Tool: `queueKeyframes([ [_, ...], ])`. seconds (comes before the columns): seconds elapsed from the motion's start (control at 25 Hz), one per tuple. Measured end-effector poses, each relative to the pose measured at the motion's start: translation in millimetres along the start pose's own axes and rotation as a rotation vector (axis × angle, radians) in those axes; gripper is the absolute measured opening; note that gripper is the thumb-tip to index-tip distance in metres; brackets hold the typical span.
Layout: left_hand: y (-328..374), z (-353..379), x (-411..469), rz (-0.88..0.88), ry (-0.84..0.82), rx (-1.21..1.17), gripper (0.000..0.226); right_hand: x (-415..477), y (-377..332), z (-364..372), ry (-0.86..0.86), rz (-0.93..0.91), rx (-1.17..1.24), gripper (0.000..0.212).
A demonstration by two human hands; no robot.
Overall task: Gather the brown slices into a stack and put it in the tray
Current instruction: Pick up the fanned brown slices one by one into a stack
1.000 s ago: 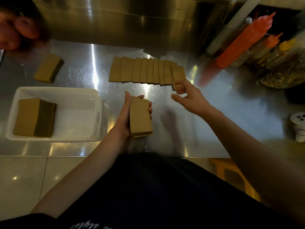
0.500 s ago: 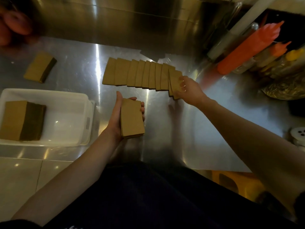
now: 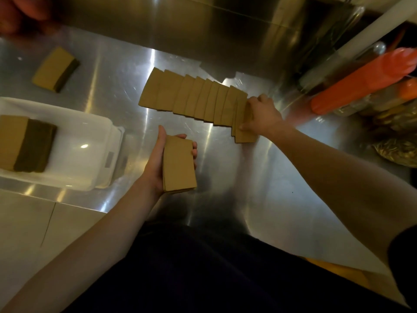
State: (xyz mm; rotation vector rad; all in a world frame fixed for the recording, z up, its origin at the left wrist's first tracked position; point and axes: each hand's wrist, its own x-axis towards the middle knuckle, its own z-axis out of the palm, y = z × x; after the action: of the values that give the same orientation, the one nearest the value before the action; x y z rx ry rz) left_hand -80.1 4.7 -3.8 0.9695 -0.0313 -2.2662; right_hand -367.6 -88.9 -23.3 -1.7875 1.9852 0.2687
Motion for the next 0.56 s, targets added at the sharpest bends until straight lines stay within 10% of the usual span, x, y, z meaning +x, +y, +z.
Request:
queueKeyframes([
  [0.16, -3.3, 2.6, 5.2, 0.008, 0.025, 0.010, 0.057, -8.9, 8.1, 5.5, 0.130, -0.013, 0.156, 0.084],
  [0.32, -4.6, 4.9, 6.9, 0.010, 0.034, 0.007, 0.056, -26.8, 22.0, 9.0, -0.086, -0.025, 0.558, 0.081],
  [0.56, -7.2, 2.9, 0.7, 0.021, 0.043, 0.004, 0.055, 3.2, 15.5, -17.0, -0.084, -0.052, 0.391, 0.099],
])
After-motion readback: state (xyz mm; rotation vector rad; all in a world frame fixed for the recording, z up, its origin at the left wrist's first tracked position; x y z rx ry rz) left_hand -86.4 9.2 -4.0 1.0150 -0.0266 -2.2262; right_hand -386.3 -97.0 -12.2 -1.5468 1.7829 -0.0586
